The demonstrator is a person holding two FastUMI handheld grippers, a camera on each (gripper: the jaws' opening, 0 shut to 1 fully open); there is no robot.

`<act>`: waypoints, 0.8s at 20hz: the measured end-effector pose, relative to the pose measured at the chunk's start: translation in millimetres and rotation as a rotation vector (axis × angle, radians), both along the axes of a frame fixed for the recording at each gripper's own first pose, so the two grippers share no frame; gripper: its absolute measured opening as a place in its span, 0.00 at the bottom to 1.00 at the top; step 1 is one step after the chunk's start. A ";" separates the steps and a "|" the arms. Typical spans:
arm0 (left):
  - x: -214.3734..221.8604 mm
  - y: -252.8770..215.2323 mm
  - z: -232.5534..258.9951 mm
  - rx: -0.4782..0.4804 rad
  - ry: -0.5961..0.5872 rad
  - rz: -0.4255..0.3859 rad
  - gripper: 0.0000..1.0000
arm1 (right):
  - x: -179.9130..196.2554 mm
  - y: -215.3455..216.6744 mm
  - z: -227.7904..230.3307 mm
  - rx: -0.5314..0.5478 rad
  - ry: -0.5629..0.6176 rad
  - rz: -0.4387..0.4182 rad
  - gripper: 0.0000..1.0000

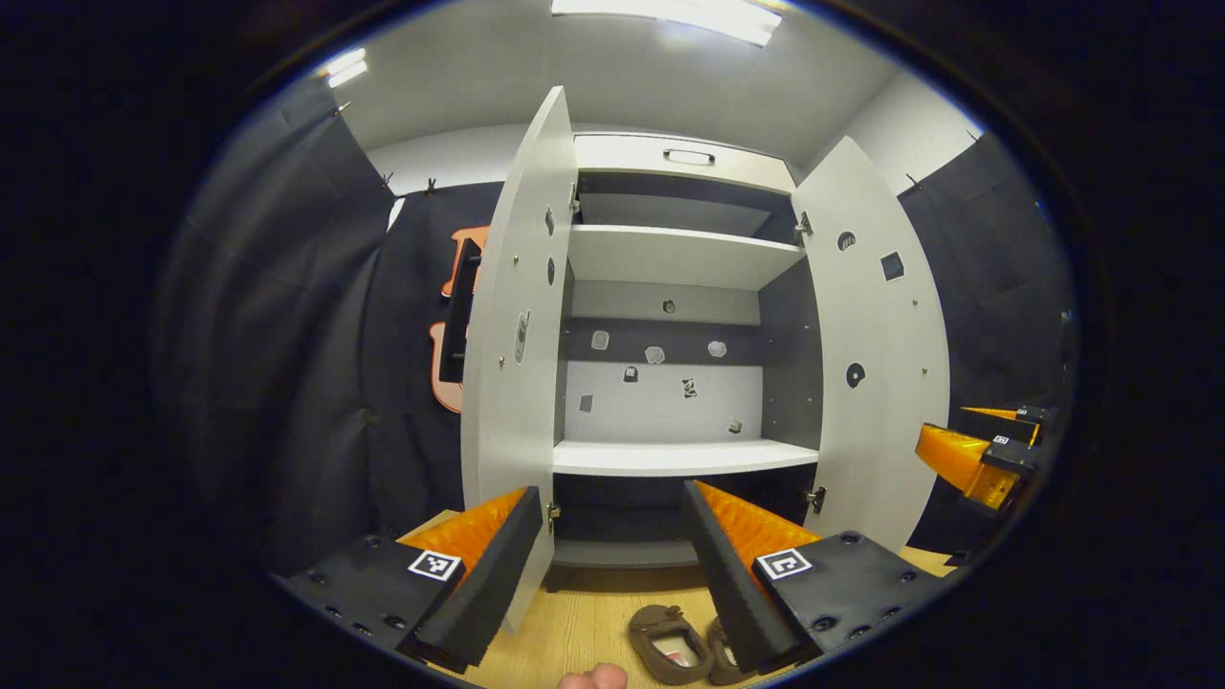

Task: Grab one shoe with the right hand and put it into the shoe cabinet, grab the other shoe with the left hand and put it into the shoe cabinet; then close the right door with the right hand and the left door with the left hand.

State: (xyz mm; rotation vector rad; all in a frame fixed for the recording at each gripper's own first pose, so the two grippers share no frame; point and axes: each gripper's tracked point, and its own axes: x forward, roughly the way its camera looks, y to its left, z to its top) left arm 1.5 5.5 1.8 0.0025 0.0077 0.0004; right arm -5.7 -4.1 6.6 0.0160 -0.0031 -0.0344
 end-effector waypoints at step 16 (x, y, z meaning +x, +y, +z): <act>-14.8 8.3 -6.3 0.023 -0.007 0.063 0.96 | 19.5 53.2 -233.8 0.059 0.523 0.111 0.94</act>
